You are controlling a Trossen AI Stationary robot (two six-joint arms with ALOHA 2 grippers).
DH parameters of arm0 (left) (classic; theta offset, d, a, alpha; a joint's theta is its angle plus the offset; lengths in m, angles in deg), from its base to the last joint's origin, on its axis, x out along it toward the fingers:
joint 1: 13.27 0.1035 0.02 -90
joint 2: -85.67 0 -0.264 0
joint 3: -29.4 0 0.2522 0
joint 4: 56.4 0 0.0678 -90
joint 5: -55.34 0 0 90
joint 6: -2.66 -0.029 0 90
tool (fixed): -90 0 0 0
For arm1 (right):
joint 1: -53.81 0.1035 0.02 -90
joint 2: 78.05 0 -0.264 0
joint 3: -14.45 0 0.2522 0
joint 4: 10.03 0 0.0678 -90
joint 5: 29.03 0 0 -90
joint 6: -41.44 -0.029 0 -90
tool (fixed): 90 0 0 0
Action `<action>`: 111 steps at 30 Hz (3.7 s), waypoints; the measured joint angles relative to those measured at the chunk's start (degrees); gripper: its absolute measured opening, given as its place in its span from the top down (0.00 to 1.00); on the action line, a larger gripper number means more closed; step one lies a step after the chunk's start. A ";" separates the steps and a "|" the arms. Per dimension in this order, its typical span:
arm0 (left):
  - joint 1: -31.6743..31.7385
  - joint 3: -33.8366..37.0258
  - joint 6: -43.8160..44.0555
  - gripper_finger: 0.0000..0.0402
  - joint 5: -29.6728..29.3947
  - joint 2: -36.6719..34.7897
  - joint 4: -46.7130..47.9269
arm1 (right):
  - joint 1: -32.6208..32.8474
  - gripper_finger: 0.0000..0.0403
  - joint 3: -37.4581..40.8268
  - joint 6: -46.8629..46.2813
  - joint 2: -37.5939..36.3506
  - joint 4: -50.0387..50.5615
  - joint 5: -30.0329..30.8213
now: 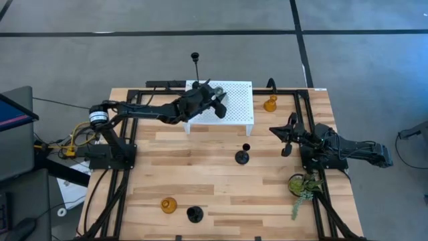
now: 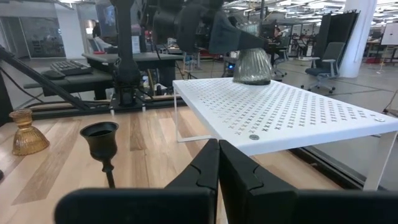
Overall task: Pick & Place candle stick holders
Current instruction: Put the transparent glass candle holder on the shelf
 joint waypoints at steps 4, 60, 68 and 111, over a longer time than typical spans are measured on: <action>0.00 0.04 -0.07 0.68 -0.14 0.65 0.17 | -0.04 1.00 0.00 0.00 0.00 0.00 -0.02; -0.09 0.15 2.14 0.54 0.54 0.67 4.31 | -0.26 1.00 0.00 -0.02 0.00 0.09 -0.04; -0.09 0.17 1.51 0.46 0.56 0.32 -0.09 | -0.26 1.00 0.00 -0.02 0.00 0.09 -0.04; -10.48 11.72 -9.99 0.99 0.89 -8.68 -0.41 | -0.26 1.00 0.00 0.00 0.02 0.11 -0.03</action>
